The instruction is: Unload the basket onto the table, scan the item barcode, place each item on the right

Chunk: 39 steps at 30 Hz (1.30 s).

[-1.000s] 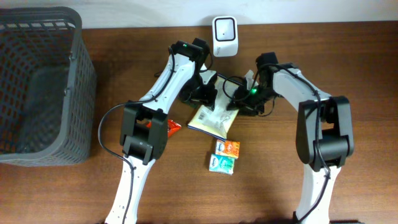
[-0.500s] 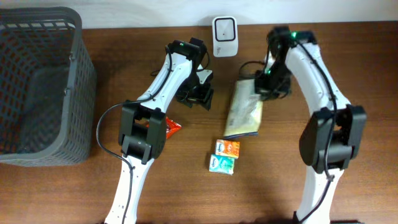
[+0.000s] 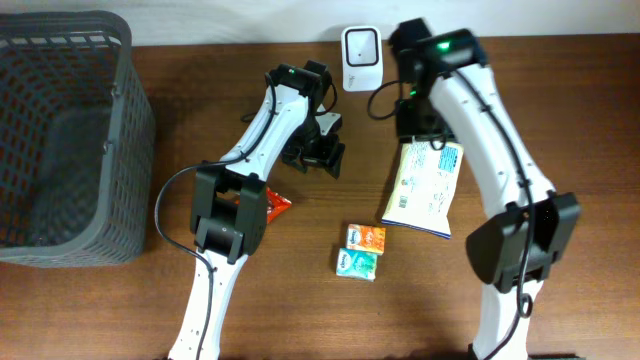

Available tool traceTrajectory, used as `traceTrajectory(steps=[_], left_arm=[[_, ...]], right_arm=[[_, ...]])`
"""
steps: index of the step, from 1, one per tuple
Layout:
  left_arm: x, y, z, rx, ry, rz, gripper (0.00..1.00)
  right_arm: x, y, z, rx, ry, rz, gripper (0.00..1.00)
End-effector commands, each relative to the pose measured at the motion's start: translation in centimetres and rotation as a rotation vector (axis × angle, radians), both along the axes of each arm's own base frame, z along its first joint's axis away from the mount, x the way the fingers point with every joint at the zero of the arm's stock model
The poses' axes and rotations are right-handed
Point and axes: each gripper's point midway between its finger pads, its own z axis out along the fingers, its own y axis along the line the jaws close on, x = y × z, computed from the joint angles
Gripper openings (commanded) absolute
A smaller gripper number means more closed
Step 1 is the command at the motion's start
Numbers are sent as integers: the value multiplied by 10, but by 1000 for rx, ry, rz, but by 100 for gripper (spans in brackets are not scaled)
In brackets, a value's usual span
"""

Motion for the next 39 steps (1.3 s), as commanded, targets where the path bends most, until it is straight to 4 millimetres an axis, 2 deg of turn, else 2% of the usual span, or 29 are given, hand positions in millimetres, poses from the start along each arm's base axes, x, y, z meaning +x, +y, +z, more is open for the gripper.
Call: traceTrajectory(steps=[1, 3, 4, 5, 9, 12, 16, 21, 25, 27, 28, 29, 30, 31, 32, 35, 39], left_arm=[[-9, -15, 1, -112, 48, -35, 75], [-17, -40, 14, -292, 63, -129, 73], [-21, -54, 22, -384, 66, -168, 74], [-22, -60, 24, -410, 62, -174, 74], [-20, -86, 25, -448, -3, -227, 77], [-22, -113, 22, -450, -18, -204, 76], [-28, -139, 1, -402, -15, -153, 78], [-64, -166, -29, -430, 100, -200, 80], [-79, -176, -41, -417, 127, -228, 78], [-84, -180, -44, -415, 131, -241, 63], [-85, -181, -45, -413, 128, -245, 49], [-85, -182, -46, -410, 123, -248, 38], [-84, -180, -48, -395, 111, -249, 22], [-81, -178, -51, -373, 96, -250, 13], [-79, -174, -54, -347, 81, -251, 0], [-68, -156, -61, -247, 45, -239, 0], [-46, -125, -50, -124, -3, -207, 0]], right_arm=[[5, -17, -7, 311, 63, -49, 69], [3, -25, -4, 429, 76, -25, 84], [1, -40, -7, 445, 83, -57, 97], [1, -50, -9, 445, 86, -82, 99], [-9, -80, -23, 451, 123, -171, 99], [-14, -85, -36, 454, 151, -190, 99], [-19, -84, -48, 455, 178, -196, 99], [-19, -88, -48, 456, 174, -207, 99], [-19, -94, -48, 457, 172, -221, 99], [-19, -94, -48, 457, 171, -221, 99], [-19, -94, -48, 457, 172, -221, 99], [-19, -94, -48, 457, 171, -220, 99], [-19, -94, -48, 457, 171, -220, 99], [-19, -94, -48, 457, 171, -220, 99], [-19, -94, -48, 457, 171, -220, 98], [-18, -94, -48, 457, 168, -220, 99], [-18, -94, -48, 456, 166, -219, 99]])
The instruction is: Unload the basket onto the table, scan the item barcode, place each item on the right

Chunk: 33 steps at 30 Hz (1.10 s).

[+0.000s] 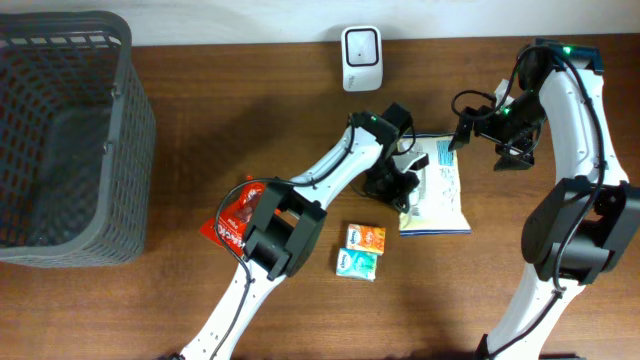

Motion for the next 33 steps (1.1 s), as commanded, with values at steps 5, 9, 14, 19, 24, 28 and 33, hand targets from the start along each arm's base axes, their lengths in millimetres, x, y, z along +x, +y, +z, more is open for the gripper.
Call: traceTrajectory(steps=[5, 9, 14, 19, 24, 28, 33], left_arm=[[84, 106, 36, 430, -307, 129, 0], [118, 156, 86, 638, -519, 230, 0], [143, 191, 138, 788, -742, 295, 0], [157, 218, 161, 971, -886, 305, 0], [156, 217, 160, 981, -886, 278, 0], [147, 202, 148, 943, -849, 192, 0], [124, 170, 125, 913, -802, 23, 0]], right_arm=[[1, -2, -3, 3, -4, 6, 99], [1, -8, -4, -31, -2, 9, 98], [2, -10, -5, -44, -5, 11, 99], [0, -18, -7, -96, 5, 17, 99], [0, -18, -7, -96, 5, 17, 99], [1, -18, -7, -97, 2, 17, 99], [1, -18, -7, -97, 2, 16, 99]])
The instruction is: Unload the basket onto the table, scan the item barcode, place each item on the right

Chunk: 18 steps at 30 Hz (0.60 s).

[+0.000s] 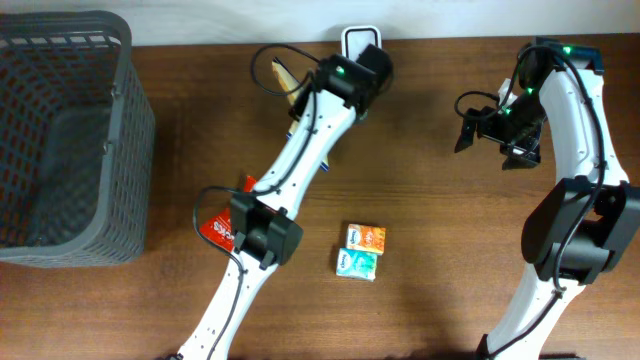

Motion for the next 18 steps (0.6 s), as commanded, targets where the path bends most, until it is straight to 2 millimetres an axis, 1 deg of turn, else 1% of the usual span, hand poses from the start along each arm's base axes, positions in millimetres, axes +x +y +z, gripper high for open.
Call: traceTrajectory(steps=[1, 2, 4, 6, 8, 9, 10, 11, 12, 14, 16, 18], left_arm=[[-22, -32, -3, 16, 60, -121, 0], [-26, -38, -7, 20, 65, -134, 0], [-34, -58, -18, -1, 82, -169, 0], [-44, -85, -30, -73, 104, -202, 0], [-51, -101, -36, -127, 125, -226, 0], [-59, -115, -38, -170, 145, -247, 0], [-64, -121, -39, -185, 158, -257, 7], [-67, -124, -40, -192, 168, -263, 23], [-71, -125, -40, -193, 176, -262, 29], [-76, -125, -36, -219, 179, -224, 30], [-78, -128, -26, -275, 181, -200, 31], [-78, -134, -11, -357, 181, -204, 38]], right_arm=[[-1, -3, -3, -8, 7, 4, 99], [-1, -3, -3, -8, 7, 4, 99], [-1, -3, -3, -7, 8, 4, 98], [-2, -4, -3, -6, 12, 1, 99], [-4, -7, -3, -5, 18, -7, 98], [-6, -10, -2, -3, 25, -17, 99], [-8, -13, -2, -2, 32, -25, 99], [-10, -16, -2, 0, 37, -32, 99], [-12, -19, -1, 5, 45, -45, 99], [-15, -24, 1, 16, 51, -64, 99], [-17, -27, 3, 24, 55, -77, 99], [-18, -27, 5, 24, 61, -78, 99]])
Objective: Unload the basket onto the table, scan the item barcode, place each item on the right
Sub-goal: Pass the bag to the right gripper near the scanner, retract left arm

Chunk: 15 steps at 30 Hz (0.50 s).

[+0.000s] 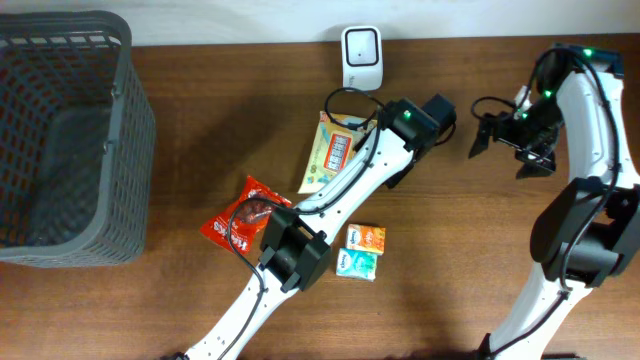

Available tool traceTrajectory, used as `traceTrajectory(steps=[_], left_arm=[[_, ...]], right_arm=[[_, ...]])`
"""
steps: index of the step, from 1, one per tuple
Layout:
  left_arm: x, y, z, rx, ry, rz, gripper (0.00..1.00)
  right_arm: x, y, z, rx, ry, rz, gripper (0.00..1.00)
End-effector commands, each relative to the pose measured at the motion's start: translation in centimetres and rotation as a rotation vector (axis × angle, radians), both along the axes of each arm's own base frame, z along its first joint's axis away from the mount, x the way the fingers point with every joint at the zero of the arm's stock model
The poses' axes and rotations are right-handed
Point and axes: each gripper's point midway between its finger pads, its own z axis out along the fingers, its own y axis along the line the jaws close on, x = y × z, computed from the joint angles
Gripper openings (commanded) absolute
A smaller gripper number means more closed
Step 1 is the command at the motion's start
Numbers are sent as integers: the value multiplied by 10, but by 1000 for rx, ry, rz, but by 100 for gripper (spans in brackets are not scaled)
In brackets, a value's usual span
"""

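The item is a flat cream and green snack packet (328, 152) with print on it, lying tilted just below the white barcode scanner (360, 45) at the table's back edge. My left gripper (358, 140) reaches in from the right and is shut on the packet's right edge; the fingers are largely hidden under the wrist. My right gripper (483, 130) hangs open and empty at the right, well apart from the packet and pointing left.
A dark grey mesh basket (65, 140) fills the left side. A red snack packet (245, 215) lies left of centre, partly under my left arm. An orange box (366, 238) and a teal box (355, 262) sit near the middle front.
My left gripper has come away from the scanner, down and to the right. The packet, then sticking out left of the scanner, now shows face up below it. The right gripper shifted slightly right.
First my right gripper held the packet right of centre while the left gripper waited beside it. Then the packet lay on the table under my left gripper, with the right gripper withdrawn and open. The left gripper then held it by the scanner, and now holds it below the scanner.
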Motion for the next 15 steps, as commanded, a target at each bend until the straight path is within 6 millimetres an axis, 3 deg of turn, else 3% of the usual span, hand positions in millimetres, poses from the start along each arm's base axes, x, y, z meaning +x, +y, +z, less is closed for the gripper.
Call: traceTrajectory(steps=[1, 2, 3, 4, 5, 6, 7, 8, 10, 11, 14, 15], left_arm=[[0, -16, 56, -249, 5, 52, 43], [1, -18, 68, -296, 0, 54, 52], [4, -18, 84, -349, -8, 57, 68], [6, -16, 98, -390, -17, 62, 72], [11, -9, 115, -434, -40, 86, 73], [20, 6, 136, -469, -79, 129, 80], [26, 17, 147, -483, -100, 151, 95], [32, 30, 156, -493, -120, 175, 99], [46, 61, 168, -501, -149, 235, 99], [60, 96, 169, -493, -158, 319, 99], [73, 141, 163, -469, -149, 431, 99], [79, 166, 160, -454, -144, 484, 99]], right_arm=[[-1, -2, 4, 12, 2, -5, 99], [-2, -1, 4, 13, 6, -3, 98], [-3, 1, 5, 26, 9, -4, 98], [-3, 5, 5, 45, 7, -6, 98], [-1, 14, 8, 92, -7, 6, 98], [3, 27, 11, 153, -31, 32, 99], [5, 36, 14, 193, -47, 47, 98], [8, 46, 16, 227, -58, 53, 99], [15, 69, 20, 287, -91, 82, 98], [24, 92, 23, 323, -130, 126, 99], [39, 129, 24, 341, -173, 149, 98], [48, 151, 24, 337, -197, 145, 98]])
